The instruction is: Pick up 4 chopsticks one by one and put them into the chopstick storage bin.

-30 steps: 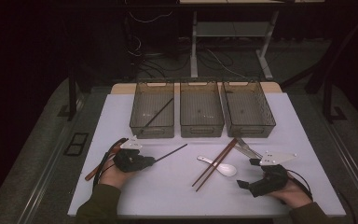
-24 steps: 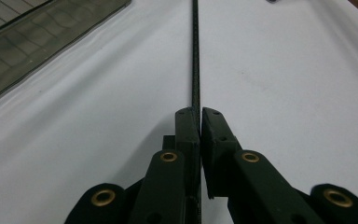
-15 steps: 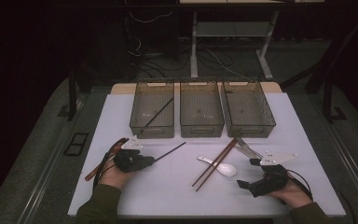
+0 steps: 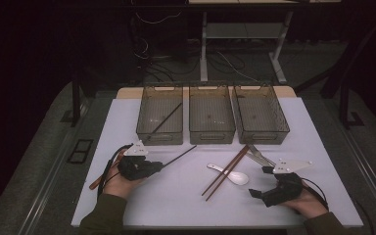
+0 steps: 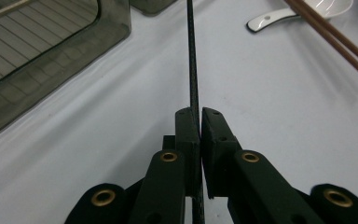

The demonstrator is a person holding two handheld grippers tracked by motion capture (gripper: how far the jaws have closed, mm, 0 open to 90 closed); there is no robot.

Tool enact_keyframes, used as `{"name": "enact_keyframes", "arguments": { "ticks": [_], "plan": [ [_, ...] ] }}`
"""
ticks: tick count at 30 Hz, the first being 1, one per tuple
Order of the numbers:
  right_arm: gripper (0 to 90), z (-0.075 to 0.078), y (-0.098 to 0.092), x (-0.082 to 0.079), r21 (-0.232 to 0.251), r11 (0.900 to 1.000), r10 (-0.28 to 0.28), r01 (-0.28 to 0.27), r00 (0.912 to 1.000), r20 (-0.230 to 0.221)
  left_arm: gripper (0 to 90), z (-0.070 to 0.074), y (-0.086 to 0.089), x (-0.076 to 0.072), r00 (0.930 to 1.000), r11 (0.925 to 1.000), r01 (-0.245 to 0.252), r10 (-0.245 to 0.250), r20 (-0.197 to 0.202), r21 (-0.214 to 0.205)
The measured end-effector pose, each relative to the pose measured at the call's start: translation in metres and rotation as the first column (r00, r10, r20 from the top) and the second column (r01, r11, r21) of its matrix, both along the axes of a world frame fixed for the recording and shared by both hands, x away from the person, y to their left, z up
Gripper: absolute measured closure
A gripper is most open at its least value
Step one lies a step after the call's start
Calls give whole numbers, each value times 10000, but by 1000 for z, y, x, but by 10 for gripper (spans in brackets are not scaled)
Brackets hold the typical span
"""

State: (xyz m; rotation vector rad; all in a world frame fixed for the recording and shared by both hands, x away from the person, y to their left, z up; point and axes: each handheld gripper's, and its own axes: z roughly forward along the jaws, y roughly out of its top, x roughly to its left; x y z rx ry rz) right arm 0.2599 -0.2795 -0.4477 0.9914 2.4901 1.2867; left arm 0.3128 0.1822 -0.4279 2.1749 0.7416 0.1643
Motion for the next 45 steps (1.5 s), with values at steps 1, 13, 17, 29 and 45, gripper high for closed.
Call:
{"name": "enact_keyframes", "arguments": {
  "ticks": [1,13,17,29,45],
  "plan": [
    [9,0,0,0,0,10000,0,0,10000,0,851,1,0,0,10000,10000,12,-12,21,5],
    [9,0,0,0,-8,10000,13,-13,10000,-3,851,14,-5,-7,9998,9994,-170,171,29,-311],
    [9,0,0,0,-20,10000,29,-29,10000,-12,851,18,-8,-8,9998,9992,-136,141,128,-365],
    [9,-1,1,0,-39,10000,27,-27,10000,-4,851,33,-9,-8,9985,9966,-188,229,505,-798],
    [9,-1,0,1,-44,10000,-48,48,10000,-33,851,52,-13,11,9948,9953,-457,531,870,-849]
  ]
}}
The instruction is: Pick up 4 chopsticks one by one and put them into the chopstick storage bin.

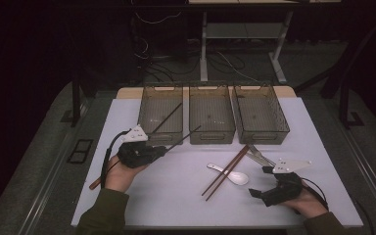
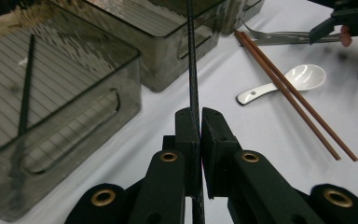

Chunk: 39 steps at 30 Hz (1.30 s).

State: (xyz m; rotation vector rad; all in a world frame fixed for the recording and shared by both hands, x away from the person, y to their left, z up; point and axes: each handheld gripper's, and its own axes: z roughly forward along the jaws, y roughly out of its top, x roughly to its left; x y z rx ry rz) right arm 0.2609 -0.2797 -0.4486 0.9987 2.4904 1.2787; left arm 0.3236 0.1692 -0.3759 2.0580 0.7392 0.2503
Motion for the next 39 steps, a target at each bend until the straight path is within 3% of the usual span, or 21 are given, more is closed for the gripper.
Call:
{"name": "enact_keyframes", "arguments": {
  "ticks": [8,18,31,39],
  "plan": [
    [9,0,0,1,8,10000,-39,39,10000,5,851,12,0,20,9992,9992,-386,385,120,134],
    [9,0,0,0,26,10000,-15,15,10000,0,851,24,-1,56,9955,9943,-933,925,184,519],
    [9,0,0,1,25,10000,-1,1,10000,-3,850,29,2,102,9825,9801,-1858,1843,273,703],
    [9,0,0,1,34,10000,13,-13,10000,-2,850,21,5,124,9653,9624,-2613,2604,216,743]
  ]
}}
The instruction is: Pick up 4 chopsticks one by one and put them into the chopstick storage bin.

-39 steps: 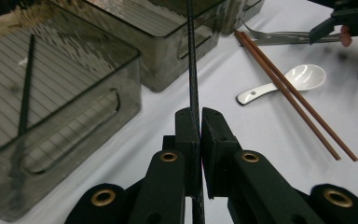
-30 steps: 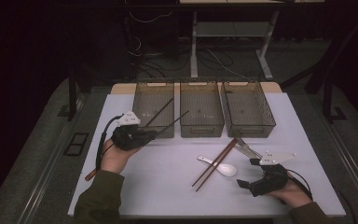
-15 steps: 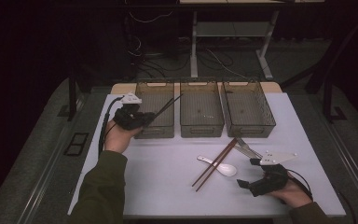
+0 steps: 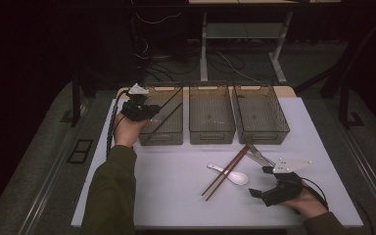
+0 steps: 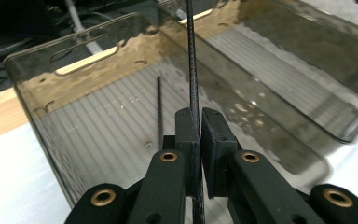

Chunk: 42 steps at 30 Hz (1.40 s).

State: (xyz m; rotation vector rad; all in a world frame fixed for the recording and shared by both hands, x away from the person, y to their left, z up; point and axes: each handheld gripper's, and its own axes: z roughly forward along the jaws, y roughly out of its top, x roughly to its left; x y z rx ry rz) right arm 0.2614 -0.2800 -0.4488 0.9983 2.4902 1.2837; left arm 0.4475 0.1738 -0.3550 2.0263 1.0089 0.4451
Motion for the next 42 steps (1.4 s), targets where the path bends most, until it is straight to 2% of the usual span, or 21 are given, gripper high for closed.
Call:
{"name": "enact_keyframes", "arguments": {
  "ticks": [6,13,14,19,25,34,39,42],
  "plan": [
    [9,0,0,0,23,10000,10,-10,10000,-7,850,-13,1,12,9981,9983,-583,581,-221,-91],
    [9,0,0,0,19,10000,19,-19,10000,-14,850,-25,-3,19,9950,9967,-808,812,-577,77],
    [9,0,0,-1,21,10000,21,-21,10000,-14,849,-27,-3,20,9936,9962,-868,871,-723,83],
    [9,0,0,-1,7,10000,19,-19,10000,-21,844,-30,-4,21,9916,9961,-867,877,-949,140],
    [9,0,0,-1,-19,10000,35,-35,10000,-11,715,-29,-6,20,9923,9949,-980,995,-742,238],
    [9,0,0,-1,-29,10000,33,-33,10000,-15,581,-21,-9,12,9966,9982,-592,590,-578,-6],
    [9,1,0,-1,-36,10000,8,-8,10000,-17,541,-18,-11,5,9984,9991,-411,405,-401,-134],
    [9,0,0,-1,-38,10000,7,-7,10000,-25,502,-17,-11,1,9984,9995,-240,229,-524,-205]
  ]
}}
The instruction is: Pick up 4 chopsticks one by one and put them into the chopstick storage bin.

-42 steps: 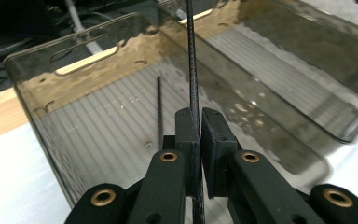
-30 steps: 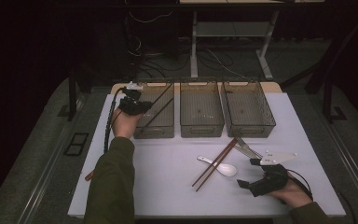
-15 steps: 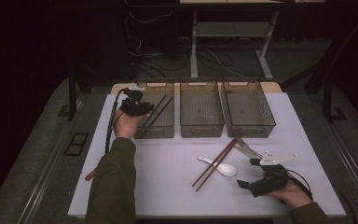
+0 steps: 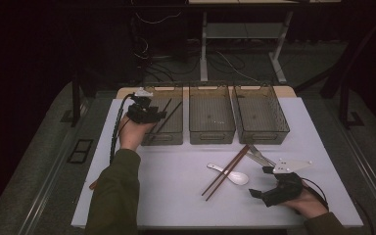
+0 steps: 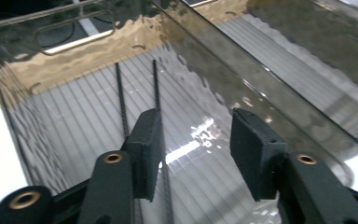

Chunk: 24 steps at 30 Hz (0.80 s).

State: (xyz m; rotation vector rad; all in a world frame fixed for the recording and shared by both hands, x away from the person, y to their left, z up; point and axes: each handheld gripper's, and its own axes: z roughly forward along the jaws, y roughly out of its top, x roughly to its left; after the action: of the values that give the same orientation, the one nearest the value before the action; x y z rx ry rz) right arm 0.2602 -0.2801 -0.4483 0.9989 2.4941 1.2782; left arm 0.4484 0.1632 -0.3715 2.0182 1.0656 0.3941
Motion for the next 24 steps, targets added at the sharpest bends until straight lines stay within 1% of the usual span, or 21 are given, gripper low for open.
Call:
{"name": "enact_keyframes", "arguments": {
  "ticks": [3,6,11,13,15,16,18,21,23,24],
  "plan": [
    [9,0,0,0,-5,10000,1,-1,10000,8,476,2,0,-6,9998,9999,123,-123,174,-4],
    [9,0,0,0,8,10000,-7,7,10000,13,458,5,0,-13,9993,9996,289,-291,256,55],
    [9,0,0,0,-6,10000,0,0,10000,3,433,11,-1,-25,9975,9986,519,-516,477,-50],
    [9,0,0,0,-8,10000,-4,4,10000,4,422,13,-3,-30,9963,9974,712,-704,494,-139],
    [9,0,0,0,-6,10000,-15,15,10000,0,396,15,-5,-35,9946,9953,957,-951,420,-121],
    [9,0,0,0,-8,10000,-6,6,10000,3,380,16,-7,-38,9935,9941,1080,-1078,363,-58],
    [9,0,0,0,-12,10000,5,-5,10000,9,375,18,-9,-43,9911,9920,1262,-1264,413,79],
    [9,0,0,0,-5,10000,7,-7,10000,12,366,19,-14,-52,9894,9904,1382,-1380,461,-19],
    [9,0,0,0,-6,10000,-9,9,10000,2,357,19,-17,-58,9872,9884,1516,-1516,500,41],
    [9,0,0,0,-8,10000,-14,14,10000,3,353,18,-19,-61,9869,9882,1534,-1533,512,8]
  ]
}}
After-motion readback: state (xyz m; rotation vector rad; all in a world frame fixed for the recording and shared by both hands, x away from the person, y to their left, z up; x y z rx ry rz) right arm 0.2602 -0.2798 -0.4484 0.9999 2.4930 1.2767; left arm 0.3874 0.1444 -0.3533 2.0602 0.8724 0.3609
